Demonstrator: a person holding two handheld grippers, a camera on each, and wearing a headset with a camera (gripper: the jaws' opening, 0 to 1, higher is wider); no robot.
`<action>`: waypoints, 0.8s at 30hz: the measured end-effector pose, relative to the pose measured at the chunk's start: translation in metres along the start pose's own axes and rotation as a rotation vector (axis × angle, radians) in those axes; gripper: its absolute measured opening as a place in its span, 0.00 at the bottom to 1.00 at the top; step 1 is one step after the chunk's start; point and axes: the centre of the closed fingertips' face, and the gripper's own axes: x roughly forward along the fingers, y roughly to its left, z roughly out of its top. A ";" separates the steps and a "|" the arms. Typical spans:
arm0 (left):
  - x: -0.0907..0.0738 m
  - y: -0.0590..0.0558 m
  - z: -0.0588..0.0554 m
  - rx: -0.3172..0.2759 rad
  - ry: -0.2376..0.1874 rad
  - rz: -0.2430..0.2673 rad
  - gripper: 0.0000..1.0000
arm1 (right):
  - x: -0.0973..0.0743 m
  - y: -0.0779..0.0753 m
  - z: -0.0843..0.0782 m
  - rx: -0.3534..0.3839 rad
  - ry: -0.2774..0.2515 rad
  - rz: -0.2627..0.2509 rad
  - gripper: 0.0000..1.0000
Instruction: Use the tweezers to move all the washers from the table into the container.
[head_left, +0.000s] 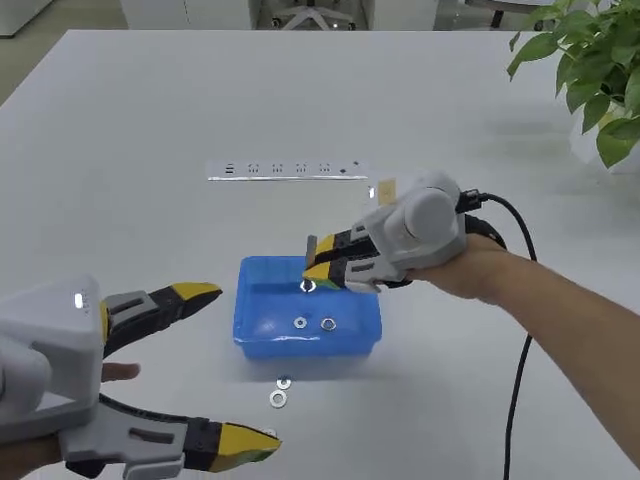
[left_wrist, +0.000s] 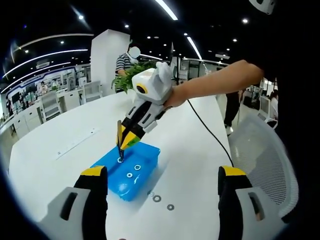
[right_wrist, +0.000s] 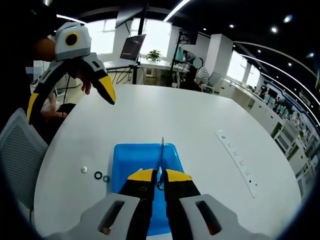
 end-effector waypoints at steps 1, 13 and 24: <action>0.001 0.000 0.000 0.001 0.001 0.000 0.97 | 0.001 0.000 -0.001 0.000 0.002 0.000 0.08; 0.006 0.005 0.006 -0.017 -0.012 0.018 0.89 | 0.012 0.007 -0.020 0.026 0.028 0.033 0.08; 0.024 0.017 0.008 -0.008 -0.017 0.010 0.78 | 0.009 0.009 -0.030 0.052 0.013 0.036 0.08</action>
